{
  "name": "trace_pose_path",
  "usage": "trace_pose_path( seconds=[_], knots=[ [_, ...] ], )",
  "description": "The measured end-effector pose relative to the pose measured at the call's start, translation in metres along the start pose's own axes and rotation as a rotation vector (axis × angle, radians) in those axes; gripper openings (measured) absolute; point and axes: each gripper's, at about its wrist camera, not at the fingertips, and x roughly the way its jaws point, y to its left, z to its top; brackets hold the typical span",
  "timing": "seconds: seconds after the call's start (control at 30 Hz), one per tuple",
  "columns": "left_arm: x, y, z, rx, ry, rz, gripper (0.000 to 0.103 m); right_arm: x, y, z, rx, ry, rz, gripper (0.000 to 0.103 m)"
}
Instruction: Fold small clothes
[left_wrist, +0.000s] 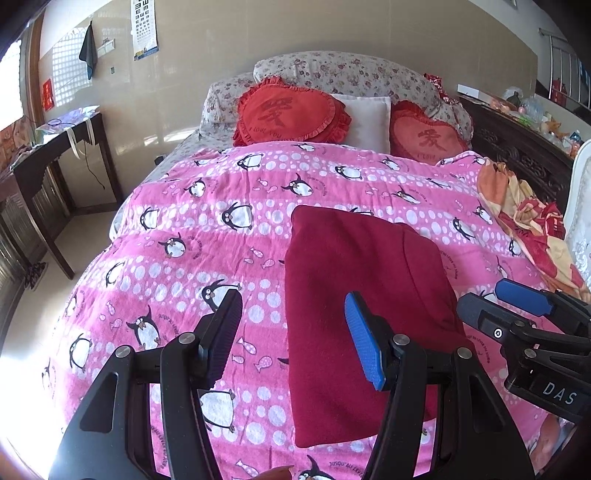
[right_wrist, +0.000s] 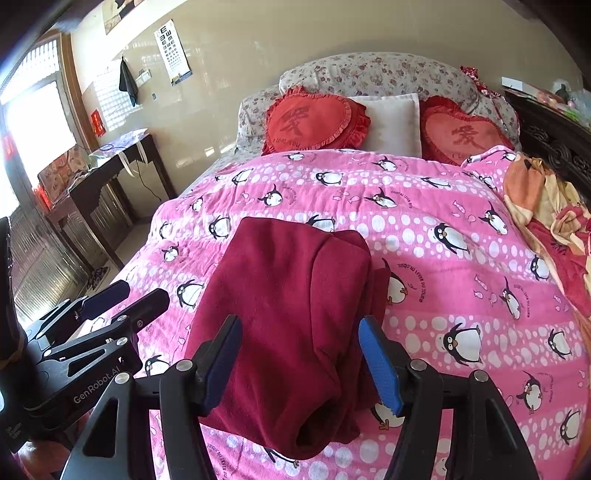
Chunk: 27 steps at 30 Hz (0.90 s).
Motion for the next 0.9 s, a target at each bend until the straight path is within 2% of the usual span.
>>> trace_pose_path(
  seconds=[0.9],
  knots=[
    [0.015,-0.002,-0.006,-0.007,0.032,-0.004,0.058,0.019,-0.003,-0.003,0.026,0.055,0.018,0.063]
  ],
)
